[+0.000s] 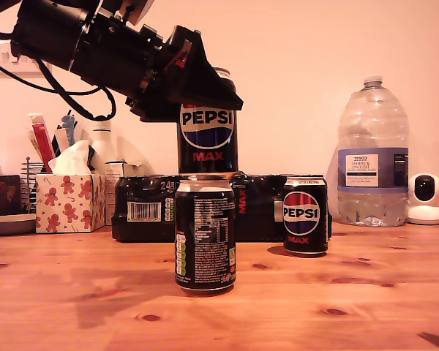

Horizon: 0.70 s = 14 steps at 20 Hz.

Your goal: Stack up the Pepsi cans on top of each other

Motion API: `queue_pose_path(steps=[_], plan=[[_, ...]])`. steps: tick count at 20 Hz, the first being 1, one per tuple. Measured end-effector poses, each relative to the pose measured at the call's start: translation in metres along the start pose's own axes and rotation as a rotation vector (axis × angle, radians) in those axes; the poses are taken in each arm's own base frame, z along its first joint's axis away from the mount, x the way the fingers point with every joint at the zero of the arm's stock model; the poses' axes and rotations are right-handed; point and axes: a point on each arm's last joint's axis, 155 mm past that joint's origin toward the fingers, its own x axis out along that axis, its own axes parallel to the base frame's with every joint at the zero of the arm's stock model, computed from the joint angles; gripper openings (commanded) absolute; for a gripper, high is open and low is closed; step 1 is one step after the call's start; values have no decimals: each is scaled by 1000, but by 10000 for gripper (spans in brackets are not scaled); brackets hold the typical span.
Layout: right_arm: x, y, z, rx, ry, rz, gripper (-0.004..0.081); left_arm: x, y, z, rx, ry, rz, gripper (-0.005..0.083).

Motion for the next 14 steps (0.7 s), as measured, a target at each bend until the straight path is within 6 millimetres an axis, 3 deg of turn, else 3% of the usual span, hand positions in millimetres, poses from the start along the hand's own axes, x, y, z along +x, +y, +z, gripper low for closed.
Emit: queue_pose_path(steps=[14], plan=[[0, 0, -1, 1, 2, 0, -13, -8, 0, -6, -16, 43, 6, 309]])
